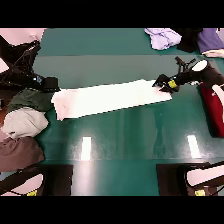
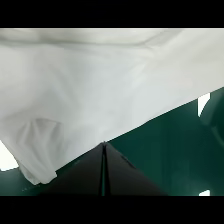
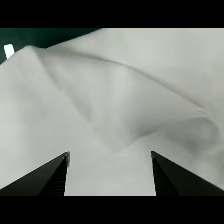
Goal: Fold the shirts.
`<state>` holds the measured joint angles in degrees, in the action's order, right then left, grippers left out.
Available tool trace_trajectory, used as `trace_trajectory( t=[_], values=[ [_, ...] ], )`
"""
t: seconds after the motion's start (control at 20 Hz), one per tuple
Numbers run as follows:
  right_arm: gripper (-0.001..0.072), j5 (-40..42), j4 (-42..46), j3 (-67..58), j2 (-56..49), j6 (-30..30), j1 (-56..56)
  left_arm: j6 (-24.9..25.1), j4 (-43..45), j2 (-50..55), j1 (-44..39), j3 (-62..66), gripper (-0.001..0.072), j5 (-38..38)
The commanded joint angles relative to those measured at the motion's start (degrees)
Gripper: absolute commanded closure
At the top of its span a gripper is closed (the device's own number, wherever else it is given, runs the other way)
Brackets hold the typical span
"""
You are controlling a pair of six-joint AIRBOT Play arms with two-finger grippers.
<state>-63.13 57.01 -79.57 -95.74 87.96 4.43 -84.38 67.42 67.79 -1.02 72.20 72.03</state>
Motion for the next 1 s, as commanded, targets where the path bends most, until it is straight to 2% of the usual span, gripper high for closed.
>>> trace_trajectory(
  t=[0.0, 0.15, 0.2, 0.3, 0.35, 0.6, 0.65, 0.7, 0.75, 0.95],
  values=[
    [0.0136, 0.72, -0.07, -1.46, -2.99, 0.72, -0.22, 0.37, -0.98, -0.07, 0.0, 0.04, 0.0677, -0.07],
    [0.014, 2.49, -0.52, -1.49, -4.42, 0.72, -2.03, 0.39, -2.05, -0.04, 0.0, 0.04, 0.0677, -0.26],
    [0.0267, 3.04, -0.46, -1.49, -4.46, 0.57, -2.64, 0.39, -2.08, -0.07, 0.0, 0.04, 0.0677, -0.26],
    [0.0613, 4.63, -0.48, -1.51, -3.8, 0.44, -3.17, 0.42, -2.08, -0.04, 0.0, 0.02, 0.0677, -0.28],
    [0.0698, 5.42, -0.55, -1.51, -3.04, 0.46, -3.13, 0.44, -2.05, -0.04, 0.0, 0.02, 0.0678, -0.26],
    [0.0695, 12.85, -0.57, -1.51, 1.29, 0.5, 0.35, 0.42, -2.1, -0.04, 0.0, 0.02, 0.0677, -0.46],
    [0.06, 14.16, -1.07, -1.51, 1.86, 0.46, 1.42, 0.42, -2.12, -0.04, 0.0, 0.04, 0.0677, -0.46],
    [0.0357, 14.23, -2.58, -1.53, 2.01, 0.39, 2.4, 0.42, -2.1, -0.04, 0.0, 0.02, 0.0677, -0.46],
    [0.021, 12.87, -5.11, -1.51, 2.01, -0.96, 3.74, 0.39, -2.12, -0.04, 0.0, 0.02, 0.0677, -0.44],
    [0.0205, 3.04, -7.34, -1.51, 1.66, -11.17, 10.4, 0.37, -2.58, -0.04, 0.0, 0.02, 0.0677, -0.42]
  ],
)
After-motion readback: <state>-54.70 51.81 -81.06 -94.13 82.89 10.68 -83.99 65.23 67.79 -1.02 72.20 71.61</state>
